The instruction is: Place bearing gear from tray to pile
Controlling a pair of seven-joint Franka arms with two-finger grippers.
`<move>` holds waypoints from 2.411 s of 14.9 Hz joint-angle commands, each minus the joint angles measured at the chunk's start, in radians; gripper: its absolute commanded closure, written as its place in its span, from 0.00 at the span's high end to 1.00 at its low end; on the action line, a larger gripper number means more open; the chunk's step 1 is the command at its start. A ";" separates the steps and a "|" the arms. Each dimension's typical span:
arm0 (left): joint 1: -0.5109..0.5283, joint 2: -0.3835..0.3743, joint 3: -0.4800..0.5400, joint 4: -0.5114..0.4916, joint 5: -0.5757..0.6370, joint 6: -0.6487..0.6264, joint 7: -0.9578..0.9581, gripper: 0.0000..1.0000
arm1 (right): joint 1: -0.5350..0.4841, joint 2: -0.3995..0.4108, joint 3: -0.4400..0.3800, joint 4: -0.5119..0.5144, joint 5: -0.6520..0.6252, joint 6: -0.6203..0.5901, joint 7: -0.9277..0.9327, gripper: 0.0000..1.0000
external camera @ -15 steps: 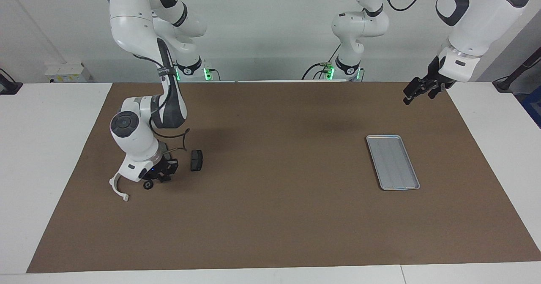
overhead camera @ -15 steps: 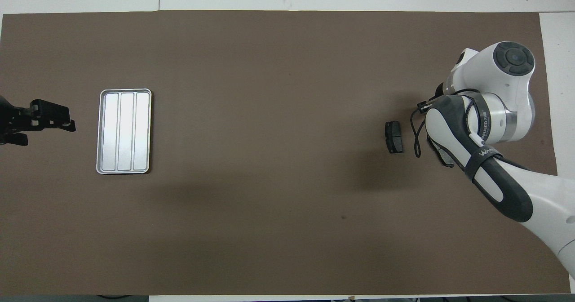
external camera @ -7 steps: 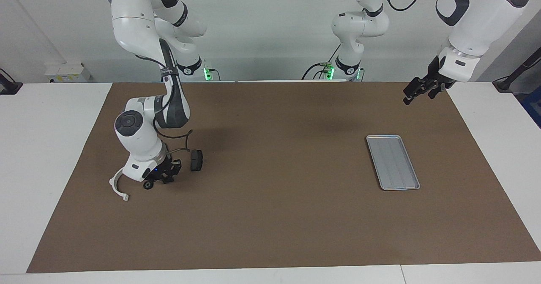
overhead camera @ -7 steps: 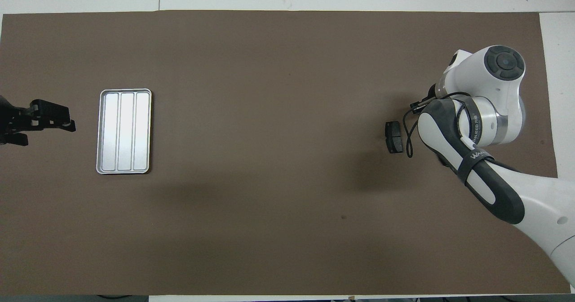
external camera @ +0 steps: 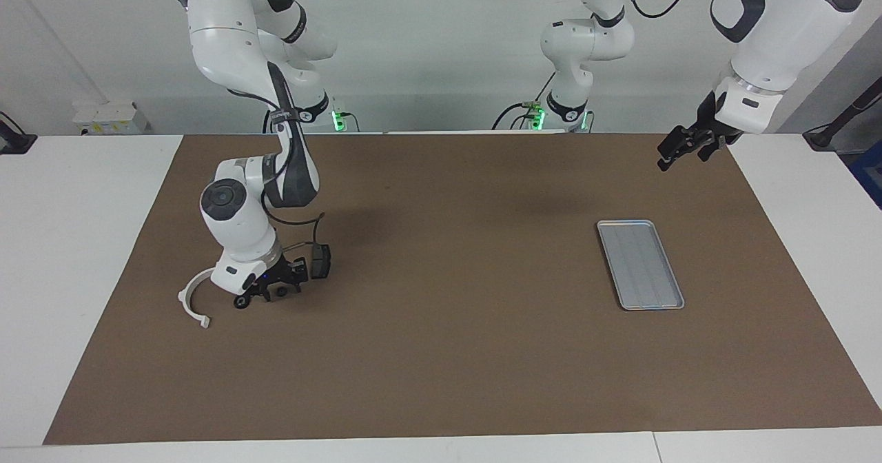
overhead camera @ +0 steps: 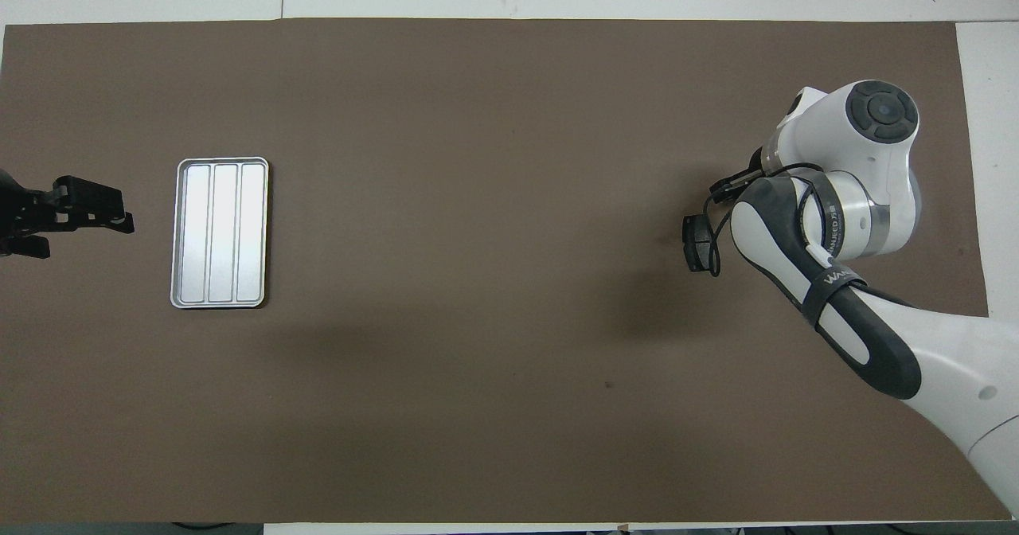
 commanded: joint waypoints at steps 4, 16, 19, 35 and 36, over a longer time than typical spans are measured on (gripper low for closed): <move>0.004 -0.016 -0.004 -0.010 0.004 -0.004 0.005 1.00 | 0.023 -0.080 0.006 0.087 0.014 -0.124 0.098 1.00; 0.006 -0.016 -0.004 -0.011 0.004 -0.004 0.005 1.00 | -0.034 -0.389 -0.008 0.240 0.011 -0.545 0.045 1.00; 0.006 -0.016 -0.004 -0.011 0.004 -0.004 0.005 1.00 | -0.040 -0.424 -0.008 0.229 0.014 -0.570 0.055 1.00; 0.006 -0.016 -0.004 -0.011 0.004 -0.004 0.005 1.00 | -0.034 -0.481 -0.024 0.218 0.081 -0.723 0.197 1.00; 0.004 -0.016 -0.004 -0.011 0.004 -0.004 0.005 1.00 | -0.034 -0.481 -0.024 0.217 0.081 -0.726 0.197 1.00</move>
